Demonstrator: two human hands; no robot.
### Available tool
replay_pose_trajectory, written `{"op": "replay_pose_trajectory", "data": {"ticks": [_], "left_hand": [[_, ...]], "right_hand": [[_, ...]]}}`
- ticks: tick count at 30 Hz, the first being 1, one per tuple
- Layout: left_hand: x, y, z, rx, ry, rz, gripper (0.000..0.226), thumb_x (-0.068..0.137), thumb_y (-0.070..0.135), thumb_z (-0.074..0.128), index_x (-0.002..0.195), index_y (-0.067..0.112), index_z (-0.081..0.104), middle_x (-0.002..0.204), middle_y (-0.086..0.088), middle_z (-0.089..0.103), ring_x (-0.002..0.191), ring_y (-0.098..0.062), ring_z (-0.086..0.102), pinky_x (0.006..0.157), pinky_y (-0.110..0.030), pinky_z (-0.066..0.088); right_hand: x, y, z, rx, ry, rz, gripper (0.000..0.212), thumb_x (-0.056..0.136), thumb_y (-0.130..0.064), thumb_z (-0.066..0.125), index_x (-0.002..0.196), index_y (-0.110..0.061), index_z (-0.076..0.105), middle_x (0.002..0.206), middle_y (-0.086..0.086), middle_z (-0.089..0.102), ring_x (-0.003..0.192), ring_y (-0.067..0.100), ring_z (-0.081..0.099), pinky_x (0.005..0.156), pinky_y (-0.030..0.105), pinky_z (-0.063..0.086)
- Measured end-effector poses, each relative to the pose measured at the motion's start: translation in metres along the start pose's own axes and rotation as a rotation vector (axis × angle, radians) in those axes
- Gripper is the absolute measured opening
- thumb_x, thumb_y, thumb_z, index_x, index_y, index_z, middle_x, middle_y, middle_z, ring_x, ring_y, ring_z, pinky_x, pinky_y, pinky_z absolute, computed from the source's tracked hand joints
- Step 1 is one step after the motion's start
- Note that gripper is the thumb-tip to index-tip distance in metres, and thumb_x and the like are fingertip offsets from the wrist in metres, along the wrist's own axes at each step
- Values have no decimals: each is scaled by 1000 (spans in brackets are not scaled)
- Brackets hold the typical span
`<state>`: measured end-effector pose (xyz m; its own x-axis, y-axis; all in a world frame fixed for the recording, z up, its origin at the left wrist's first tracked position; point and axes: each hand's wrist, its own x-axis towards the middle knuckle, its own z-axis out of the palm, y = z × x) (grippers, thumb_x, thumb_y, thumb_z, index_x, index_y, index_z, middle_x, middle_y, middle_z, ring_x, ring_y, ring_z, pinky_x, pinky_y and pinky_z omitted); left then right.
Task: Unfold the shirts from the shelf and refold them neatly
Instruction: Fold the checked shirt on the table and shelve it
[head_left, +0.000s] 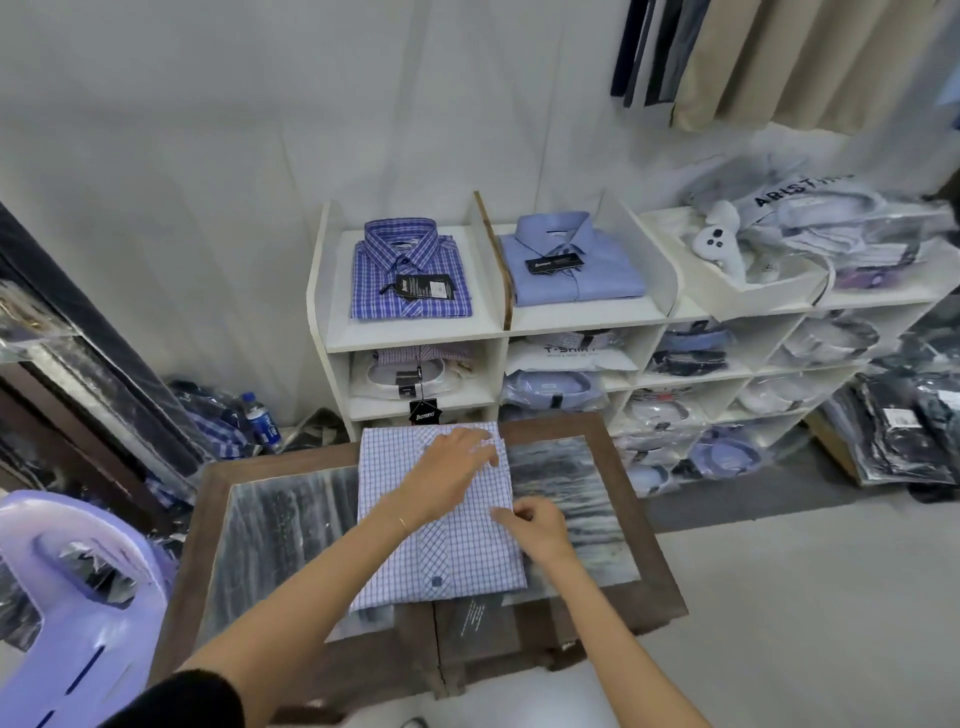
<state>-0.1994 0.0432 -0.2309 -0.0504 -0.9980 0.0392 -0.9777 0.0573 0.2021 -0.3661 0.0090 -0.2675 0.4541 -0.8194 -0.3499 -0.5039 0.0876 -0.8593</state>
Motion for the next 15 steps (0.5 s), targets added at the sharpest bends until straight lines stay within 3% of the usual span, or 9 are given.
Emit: {"op": "replay_pose_trajectory", "data": {"ticks": [2, 5, 9, 11, 15], "left_hand": [[18, 11, -7, 153, -240, 200, 58, 89, -10, 48, 138, 20, 43, 157, -3, 25, 146, -24, 14, 117, -40, 16], [39, 27, -13, 354, -490, 371, 66, 89, 0, 57, 147, 18, 32, 157, -2, 25, 148, -23, 4, 120, -42, 4], [63, 44, -11, 571, -696, 454, 67, 82, 9, 69, 142, 16, 39, 147, -7, 40, 146, -26, 13, 119, -47, 9], [74, 50, -8, 635, -787, 452, 67, 78, 13, 74, 137, 14, 43, 141, -9, 44, 142, -27, 21, 117, -47, 15], [83, 56, 1, 722, -862, 465, 70, 72, 22, 81, 133, 14, 48, 138, -8, 46, 136, -27, 29, 115, -46, 20]], "right_hand": [[-5, 3, -3, 37, -20, -8, 48, 85, -17, 70, 50, -18, 38, 35, -15, 40, 37, -1, 40, 47, 16, 27], [-12, 9, -2, 67, -63, 21, 47, 83, -19, 73, 50, -20, 39, 35, -16, 42, 39, -2, 41, 48, 16, 29], [-17, 18, 7, 94, -41, 38, 35, 74, -34, 79, 59, -22, 50, 61, -10, 57, 64, 10, 55, 60, 32, 42], [-22, 19, 10, 73, -57, 26, 31, 73, -35, 80, 66, -23, 52, 71, -10, 60, 73, 12, 58, 65, 30, 45], [-27, 18, 16, 60, 7, 57, 39, 73, -29, 80, 69, -23, 42, 72, -8, 49, 69, 9, 47, 62, 24, 39]]}}
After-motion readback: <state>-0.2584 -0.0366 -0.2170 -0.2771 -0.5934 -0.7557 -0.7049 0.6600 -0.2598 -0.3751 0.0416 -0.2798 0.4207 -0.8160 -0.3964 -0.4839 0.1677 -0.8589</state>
